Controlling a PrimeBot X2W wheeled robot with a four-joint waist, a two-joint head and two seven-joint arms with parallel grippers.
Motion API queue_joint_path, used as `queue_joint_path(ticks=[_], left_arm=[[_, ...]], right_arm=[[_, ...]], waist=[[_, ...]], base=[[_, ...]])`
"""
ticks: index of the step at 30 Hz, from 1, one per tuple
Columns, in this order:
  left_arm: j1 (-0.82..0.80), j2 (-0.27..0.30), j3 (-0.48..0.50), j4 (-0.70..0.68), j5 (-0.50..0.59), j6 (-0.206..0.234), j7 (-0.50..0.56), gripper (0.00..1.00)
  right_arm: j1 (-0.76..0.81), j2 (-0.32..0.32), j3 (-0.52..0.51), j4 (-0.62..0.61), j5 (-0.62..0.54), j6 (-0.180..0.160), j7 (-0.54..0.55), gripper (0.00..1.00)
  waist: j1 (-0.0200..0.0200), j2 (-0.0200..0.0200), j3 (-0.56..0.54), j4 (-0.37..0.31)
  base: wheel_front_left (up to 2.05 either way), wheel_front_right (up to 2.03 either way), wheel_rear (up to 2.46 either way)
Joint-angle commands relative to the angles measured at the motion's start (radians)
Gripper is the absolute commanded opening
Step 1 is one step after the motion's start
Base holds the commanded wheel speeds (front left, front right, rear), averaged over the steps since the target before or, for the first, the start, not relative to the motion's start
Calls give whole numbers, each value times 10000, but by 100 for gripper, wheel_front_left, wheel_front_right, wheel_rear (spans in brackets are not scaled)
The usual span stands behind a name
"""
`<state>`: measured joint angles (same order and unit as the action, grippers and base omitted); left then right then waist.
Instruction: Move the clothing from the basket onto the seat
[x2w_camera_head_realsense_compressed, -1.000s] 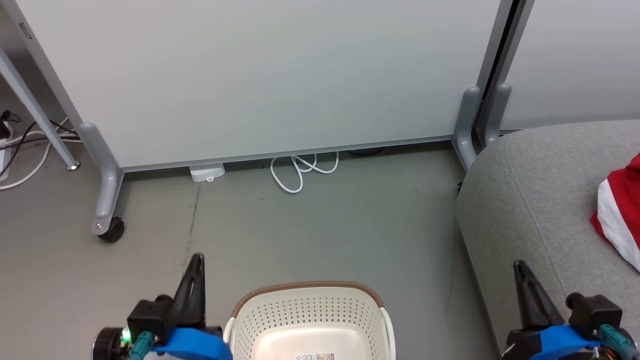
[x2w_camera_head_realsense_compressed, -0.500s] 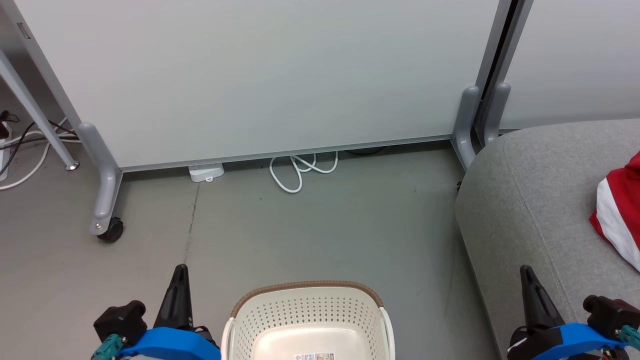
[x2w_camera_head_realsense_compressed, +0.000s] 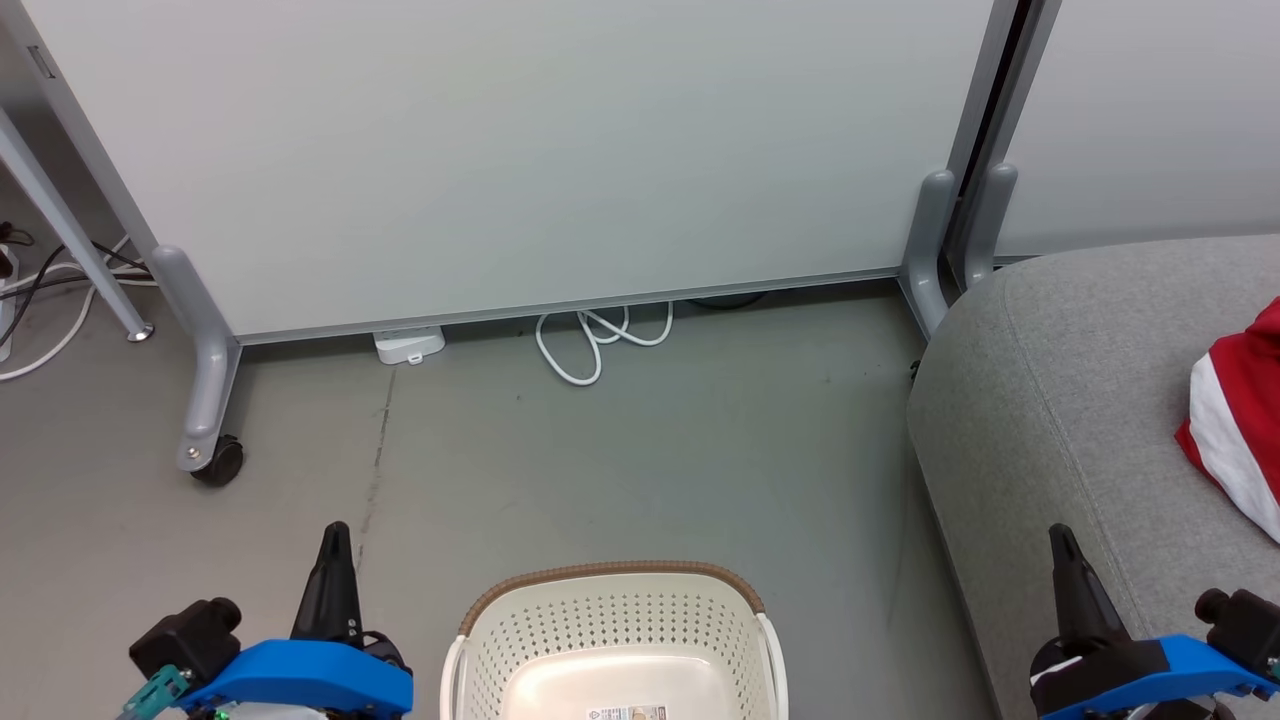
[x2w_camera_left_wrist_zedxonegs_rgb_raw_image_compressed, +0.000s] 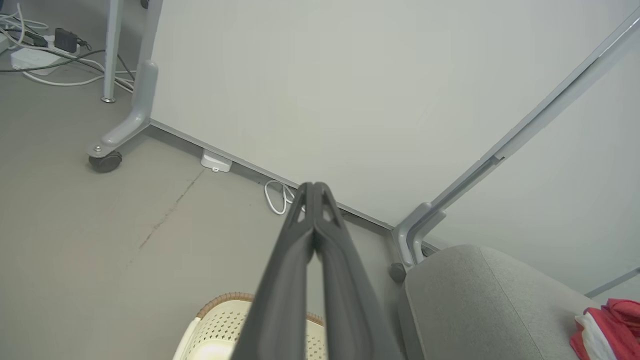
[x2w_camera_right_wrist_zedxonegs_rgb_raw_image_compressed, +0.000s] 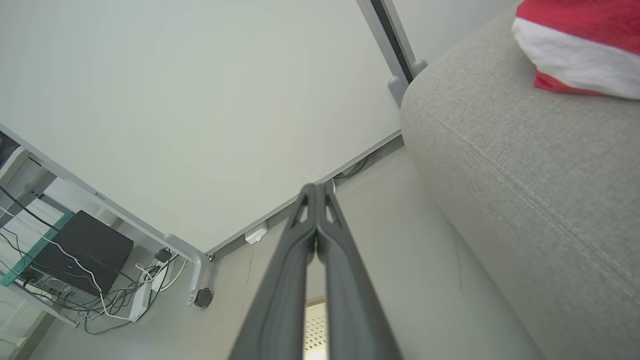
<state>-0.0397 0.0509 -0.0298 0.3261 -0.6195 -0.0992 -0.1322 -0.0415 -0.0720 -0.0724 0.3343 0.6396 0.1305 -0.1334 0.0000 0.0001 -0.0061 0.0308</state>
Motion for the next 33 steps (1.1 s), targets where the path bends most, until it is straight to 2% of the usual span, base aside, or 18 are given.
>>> queue_joint_path(ticks=[1, 18, 33], left_arm=[[-329, 3, 123, -194, -427, -63, 94, 0], [-446, 1, 455, -365, -2790, -132, 691, 0], [-529, 0, 702, -474, -4456, -180, 1108, 0]], right_arm=[[-299, -17, -45, -198, 436, 2, 91, 0], [-416, 43, -142, -384, 2751, 3, 687, 0], [-502, 85, -211, -522, 4381, 3, 1108, 0]], waist=[[0, -1, 2, -5], [0, -1, 18, -59], [0, -1, 31, -103]], base=[[0, 0, 0], [0, 0, 0], [0, 0, 0]])
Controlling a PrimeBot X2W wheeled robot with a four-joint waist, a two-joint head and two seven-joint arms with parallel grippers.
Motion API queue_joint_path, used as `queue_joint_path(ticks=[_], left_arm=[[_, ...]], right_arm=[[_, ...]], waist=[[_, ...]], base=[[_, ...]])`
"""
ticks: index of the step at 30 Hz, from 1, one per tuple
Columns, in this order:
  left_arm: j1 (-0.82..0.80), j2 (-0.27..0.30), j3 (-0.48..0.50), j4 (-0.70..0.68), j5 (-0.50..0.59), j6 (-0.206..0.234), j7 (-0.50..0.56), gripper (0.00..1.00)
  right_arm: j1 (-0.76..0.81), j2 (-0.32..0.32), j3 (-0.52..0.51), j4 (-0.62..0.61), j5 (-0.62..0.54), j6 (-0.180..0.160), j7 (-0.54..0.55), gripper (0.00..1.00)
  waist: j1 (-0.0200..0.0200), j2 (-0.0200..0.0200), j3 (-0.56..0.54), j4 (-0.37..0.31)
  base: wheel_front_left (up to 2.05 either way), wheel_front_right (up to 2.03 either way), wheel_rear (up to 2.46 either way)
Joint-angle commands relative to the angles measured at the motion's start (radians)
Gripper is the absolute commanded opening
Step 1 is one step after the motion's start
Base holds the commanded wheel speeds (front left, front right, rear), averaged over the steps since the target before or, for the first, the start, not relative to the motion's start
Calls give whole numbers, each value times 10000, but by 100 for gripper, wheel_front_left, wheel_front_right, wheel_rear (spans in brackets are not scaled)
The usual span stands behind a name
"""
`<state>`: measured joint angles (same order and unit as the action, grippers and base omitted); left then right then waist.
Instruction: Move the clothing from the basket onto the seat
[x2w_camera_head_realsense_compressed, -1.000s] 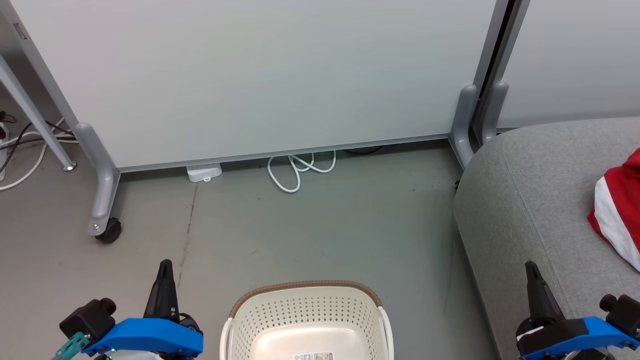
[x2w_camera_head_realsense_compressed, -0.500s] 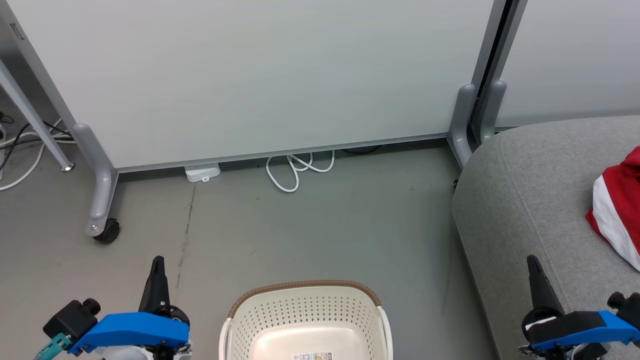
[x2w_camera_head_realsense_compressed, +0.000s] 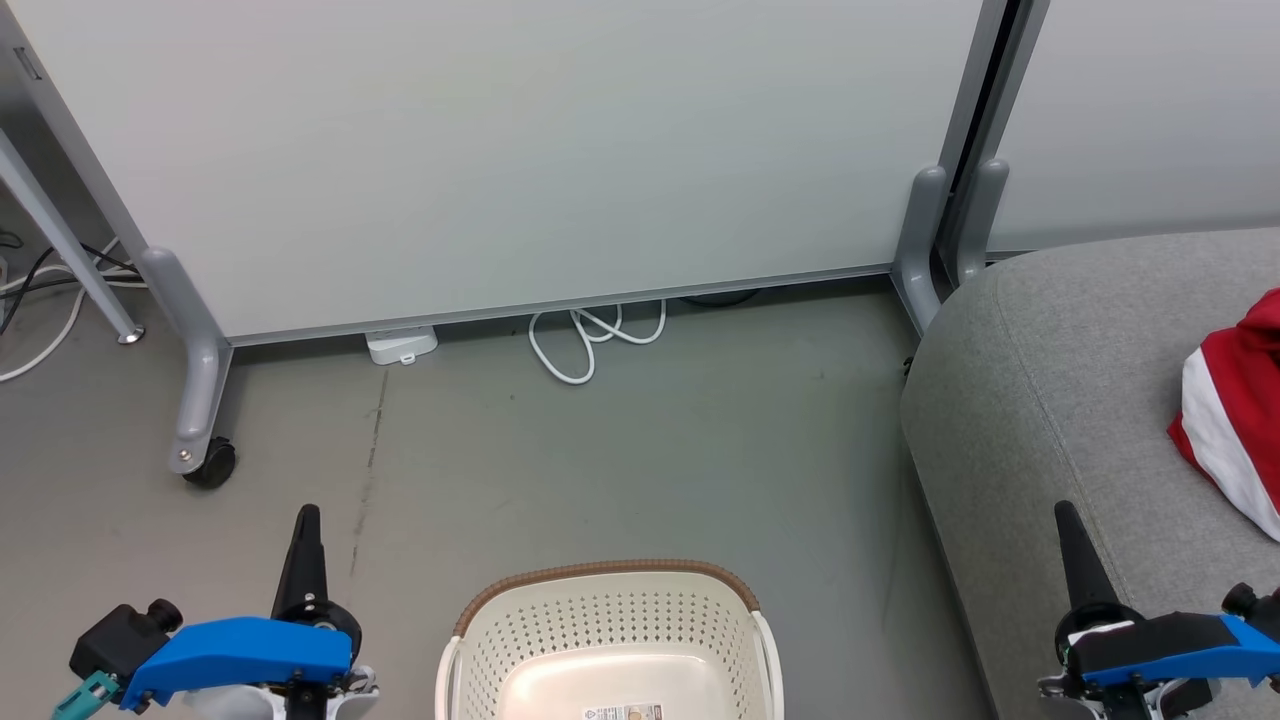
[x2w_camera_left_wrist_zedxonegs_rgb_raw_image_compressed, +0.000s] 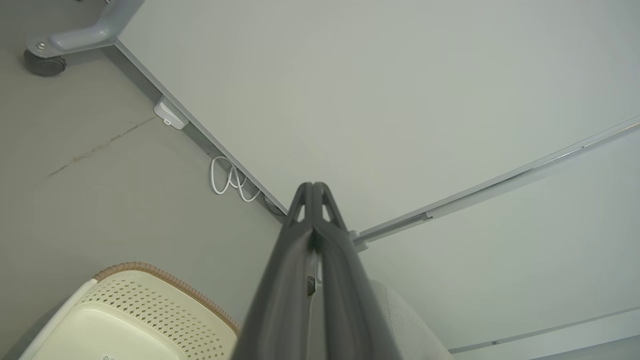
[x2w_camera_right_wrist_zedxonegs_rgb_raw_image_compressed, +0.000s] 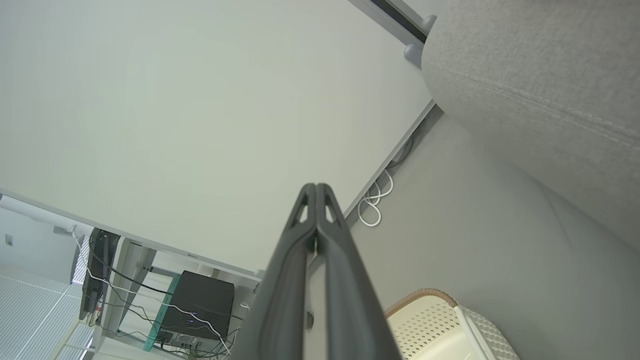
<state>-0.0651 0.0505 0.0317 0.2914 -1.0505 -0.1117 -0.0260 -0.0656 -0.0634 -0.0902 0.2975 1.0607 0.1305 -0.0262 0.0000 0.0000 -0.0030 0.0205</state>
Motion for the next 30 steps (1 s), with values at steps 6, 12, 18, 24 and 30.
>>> queue_joint_path(ticks=[6, 12, 18, 24, 30], left_arm=[[-306, 3, 166, -174, -794, -71, 209, 0], [-324, 2, 258, -216, -1410, -93, 359, 0], [-343, 1, 351, -256, -1994, -117, 510, 0], [-376, 0, 427, -293, -2548, -139, 649, 0], [-398, -1, 485, -322, -3072, -144, 784, 0]], right_arm=[[-277, 15, -58, -203, 806, 3, 202, 0], [-304, 31, -82, -242, 1410, 3, 357, 0], [-341, 46, -105, -287, 1978, 3, 516, 0], [-374, 61, -129, -330, 2515, 3, 647, 0], [-386, 74, -148, -371, 3026, 3, 780, 0]], waist=[[0, 0, 6, -19], [0, 0, 11, -38], [0, 0, 17, -57], [0, 0, 23, -76], [0, 0, 28, -95]], base=[[0, 0, 0], [0, 0, 0], [0, 0, 0], [0, 0, 0], [0, 0, 0]])
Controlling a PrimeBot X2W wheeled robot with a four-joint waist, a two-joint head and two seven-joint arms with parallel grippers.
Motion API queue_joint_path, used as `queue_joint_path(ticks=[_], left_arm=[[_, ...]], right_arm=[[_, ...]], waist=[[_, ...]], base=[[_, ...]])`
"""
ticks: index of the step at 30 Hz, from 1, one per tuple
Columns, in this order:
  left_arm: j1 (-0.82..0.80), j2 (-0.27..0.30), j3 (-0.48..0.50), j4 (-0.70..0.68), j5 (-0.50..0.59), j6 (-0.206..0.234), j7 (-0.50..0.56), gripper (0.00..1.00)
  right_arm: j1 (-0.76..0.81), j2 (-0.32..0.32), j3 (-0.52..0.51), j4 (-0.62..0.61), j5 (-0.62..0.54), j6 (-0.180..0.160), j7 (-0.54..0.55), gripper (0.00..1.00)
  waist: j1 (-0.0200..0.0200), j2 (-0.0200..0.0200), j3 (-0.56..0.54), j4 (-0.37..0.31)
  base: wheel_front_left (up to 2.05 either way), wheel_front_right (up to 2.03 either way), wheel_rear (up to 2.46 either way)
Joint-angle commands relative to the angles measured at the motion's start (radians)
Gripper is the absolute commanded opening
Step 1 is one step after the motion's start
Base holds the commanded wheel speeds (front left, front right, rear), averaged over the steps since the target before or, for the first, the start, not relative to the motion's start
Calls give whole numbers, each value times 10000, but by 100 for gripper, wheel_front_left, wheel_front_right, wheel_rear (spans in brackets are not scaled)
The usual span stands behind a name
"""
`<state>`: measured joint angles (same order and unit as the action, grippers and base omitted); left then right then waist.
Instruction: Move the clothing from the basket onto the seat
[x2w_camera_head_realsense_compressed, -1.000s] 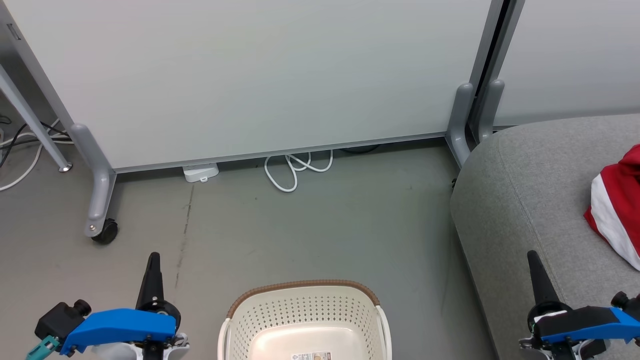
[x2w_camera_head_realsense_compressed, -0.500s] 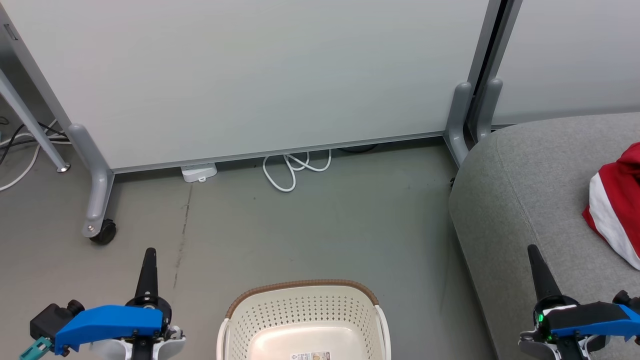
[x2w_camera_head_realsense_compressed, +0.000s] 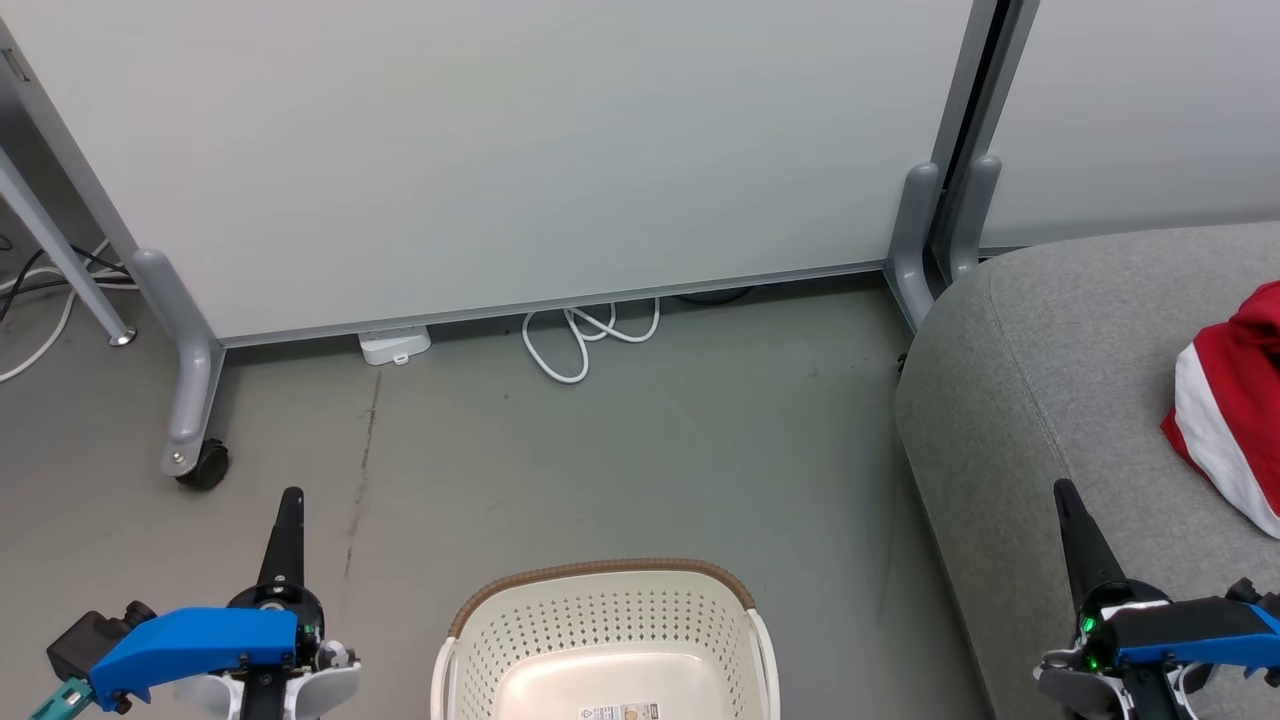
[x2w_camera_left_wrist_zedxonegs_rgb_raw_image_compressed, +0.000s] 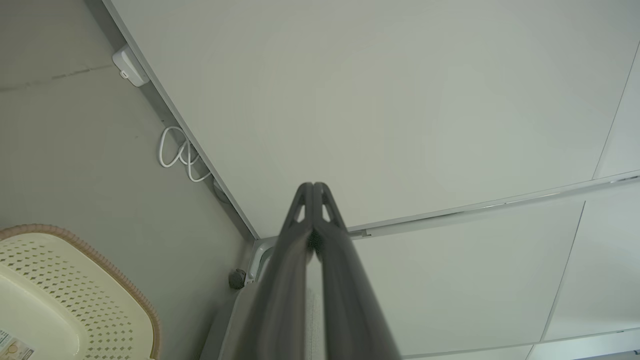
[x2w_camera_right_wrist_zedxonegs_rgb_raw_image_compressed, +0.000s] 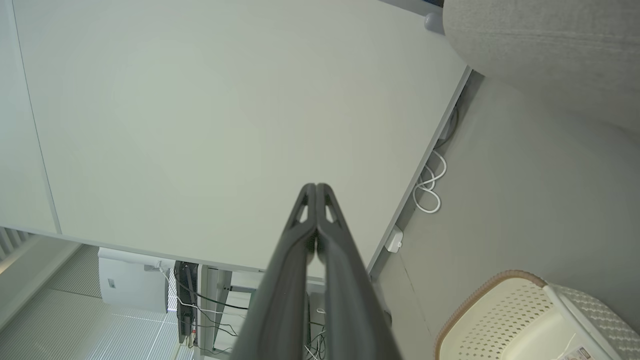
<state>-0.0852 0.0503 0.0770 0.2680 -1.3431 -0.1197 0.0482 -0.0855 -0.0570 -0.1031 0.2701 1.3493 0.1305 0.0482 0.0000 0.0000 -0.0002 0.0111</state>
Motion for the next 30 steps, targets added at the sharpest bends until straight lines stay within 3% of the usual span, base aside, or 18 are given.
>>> queue_joint_path(ticks=[1, 30], left_arm=[[-202, 1, 43, -94, -232, -68, 60, 0], [-284, -3, 354, -239, -2432, -147, 628, 0]], right_arm=[[-183, 13, -24, -103, 226, 3, 56, 0], [-275, 72, -116, -257, 2392, 4, 621, 0]], waist=[[0, 0, 1, -4], [0, 0, 29, -96]], base=[[0, 0, 0], [0, 0, 0]])
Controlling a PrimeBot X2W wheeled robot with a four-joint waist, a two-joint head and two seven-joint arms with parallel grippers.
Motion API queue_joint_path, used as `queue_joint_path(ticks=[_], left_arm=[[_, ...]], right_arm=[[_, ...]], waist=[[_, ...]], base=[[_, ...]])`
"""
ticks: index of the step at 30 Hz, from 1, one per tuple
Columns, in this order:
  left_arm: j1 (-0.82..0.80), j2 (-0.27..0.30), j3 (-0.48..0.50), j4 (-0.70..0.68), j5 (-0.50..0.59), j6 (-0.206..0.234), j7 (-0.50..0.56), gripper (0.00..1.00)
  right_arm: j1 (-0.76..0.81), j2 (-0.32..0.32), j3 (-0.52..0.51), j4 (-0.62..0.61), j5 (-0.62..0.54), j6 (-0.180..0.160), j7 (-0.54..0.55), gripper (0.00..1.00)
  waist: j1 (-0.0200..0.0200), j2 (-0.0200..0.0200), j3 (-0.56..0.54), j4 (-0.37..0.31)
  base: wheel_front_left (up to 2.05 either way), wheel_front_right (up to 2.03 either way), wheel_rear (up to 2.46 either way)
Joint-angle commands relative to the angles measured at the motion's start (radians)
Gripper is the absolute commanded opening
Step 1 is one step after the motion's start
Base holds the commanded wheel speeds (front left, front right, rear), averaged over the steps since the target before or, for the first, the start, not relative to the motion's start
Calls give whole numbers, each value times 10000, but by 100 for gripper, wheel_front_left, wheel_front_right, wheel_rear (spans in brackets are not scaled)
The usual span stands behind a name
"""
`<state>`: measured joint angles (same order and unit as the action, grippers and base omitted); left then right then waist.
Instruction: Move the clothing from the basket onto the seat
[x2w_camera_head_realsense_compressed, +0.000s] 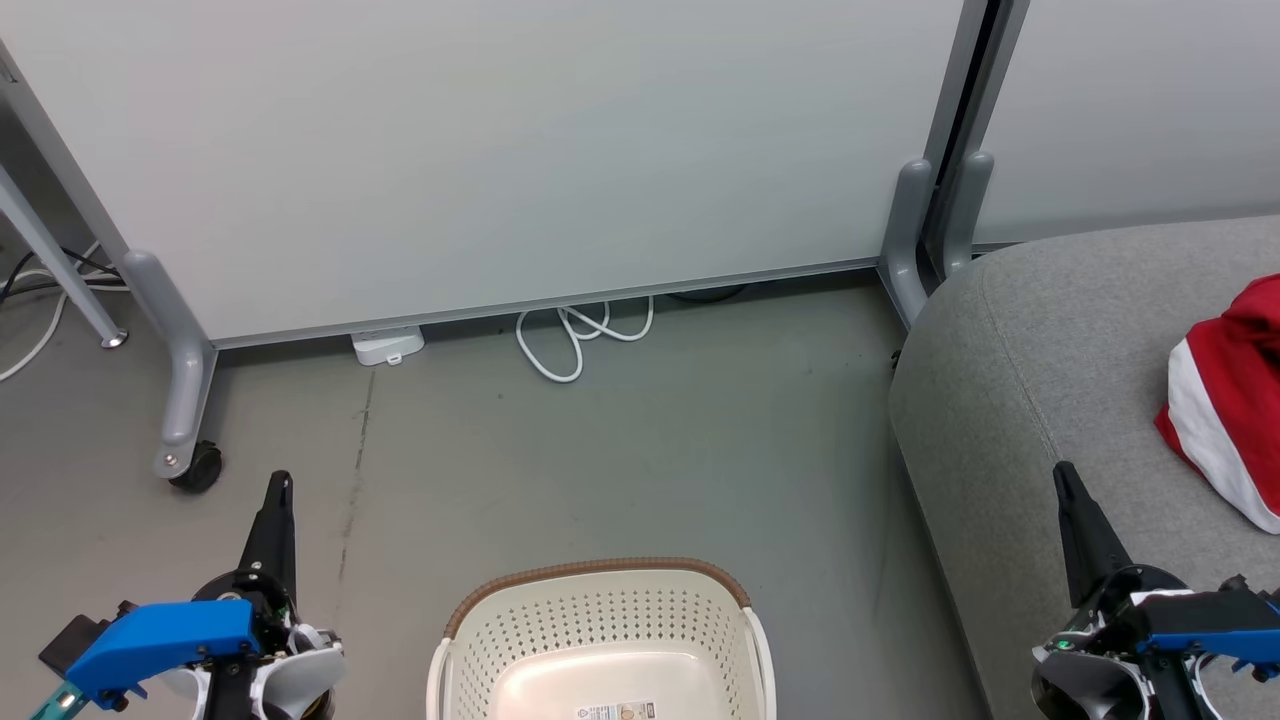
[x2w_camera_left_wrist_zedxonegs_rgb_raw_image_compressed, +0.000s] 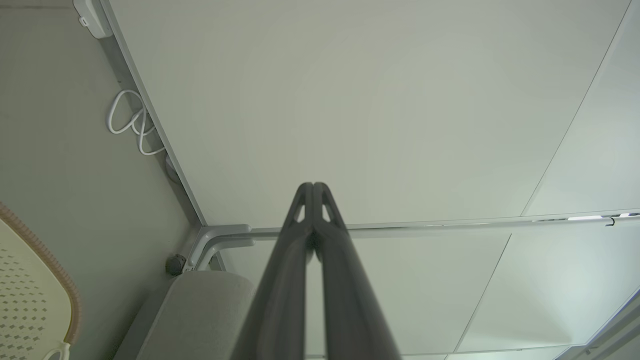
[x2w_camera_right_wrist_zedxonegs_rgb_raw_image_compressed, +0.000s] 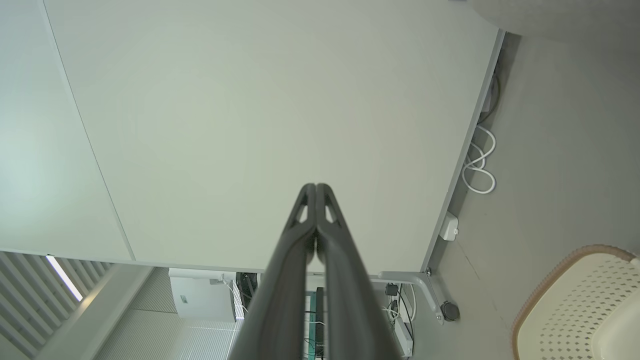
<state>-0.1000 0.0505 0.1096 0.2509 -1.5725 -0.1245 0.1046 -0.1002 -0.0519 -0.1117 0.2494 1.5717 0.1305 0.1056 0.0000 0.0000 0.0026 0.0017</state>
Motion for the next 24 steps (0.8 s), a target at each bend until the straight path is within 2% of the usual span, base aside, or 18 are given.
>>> queue_joint_path(ticks=[1, 24], left_arm=[[-139, -5, 38, -74, -209, -96, 71, 0], [-132, -6, 71, -81, -414, -105, 131, 0]], right_arm=[[-132, 23, -34, -53, 226, 4, 74, 0], [-146, 28, -37, -67, 423, 4, 118, 0]], waist=[[0, 0, 2, -5], [0, 0, 5, -17]], base=[[0, 0, 0], [0, 0, 0]])
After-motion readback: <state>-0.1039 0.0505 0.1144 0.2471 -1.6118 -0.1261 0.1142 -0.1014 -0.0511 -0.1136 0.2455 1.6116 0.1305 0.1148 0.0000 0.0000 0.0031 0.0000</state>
